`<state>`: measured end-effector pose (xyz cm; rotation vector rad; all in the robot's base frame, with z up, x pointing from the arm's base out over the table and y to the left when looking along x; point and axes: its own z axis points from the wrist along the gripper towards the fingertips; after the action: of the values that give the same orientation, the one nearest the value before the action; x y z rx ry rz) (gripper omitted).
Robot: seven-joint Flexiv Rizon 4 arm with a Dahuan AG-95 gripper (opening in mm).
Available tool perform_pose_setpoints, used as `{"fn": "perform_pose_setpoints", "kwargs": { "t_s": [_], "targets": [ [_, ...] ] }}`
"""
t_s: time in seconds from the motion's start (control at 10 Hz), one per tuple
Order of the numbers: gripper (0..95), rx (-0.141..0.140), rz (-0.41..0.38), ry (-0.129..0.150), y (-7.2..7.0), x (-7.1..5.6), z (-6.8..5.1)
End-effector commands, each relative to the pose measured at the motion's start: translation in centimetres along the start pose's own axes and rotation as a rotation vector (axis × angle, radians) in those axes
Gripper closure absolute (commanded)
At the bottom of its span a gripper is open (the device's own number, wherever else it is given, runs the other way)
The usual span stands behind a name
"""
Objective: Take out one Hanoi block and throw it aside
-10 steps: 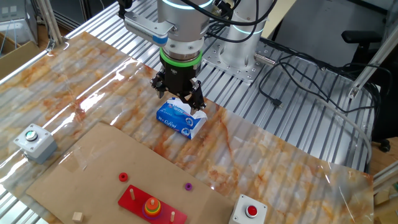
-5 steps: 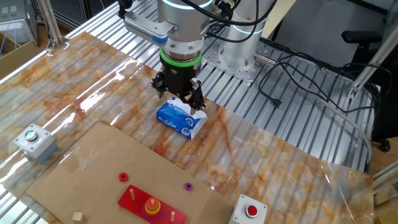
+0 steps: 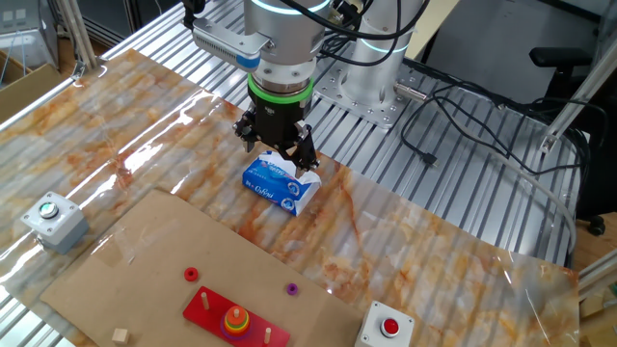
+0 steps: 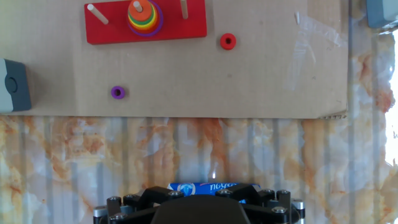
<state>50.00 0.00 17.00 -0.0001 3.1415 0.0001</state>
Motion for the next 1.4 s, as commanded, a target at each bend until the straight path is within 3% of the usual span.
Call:
{"fn": "perform_pose_setpoints", "kwargs": {
  "t_s": [0.1, 0.2, 0.6, 1.4],
  "targets": [
    [76.0, 0.0, 0.0, 0.0, 0.0, 0.0, 0.0],
    [76.0, -0.011, 0.055, -0.025, 0.01, -0.01, 0.02],
    [76.0, -0.036, 0.055, -0.024, 0.05, -0.04, 0.13],
    [76.0, -0.052, 0.059, -0.023, 0.17, -0.13, 0.47]
  ]
}}
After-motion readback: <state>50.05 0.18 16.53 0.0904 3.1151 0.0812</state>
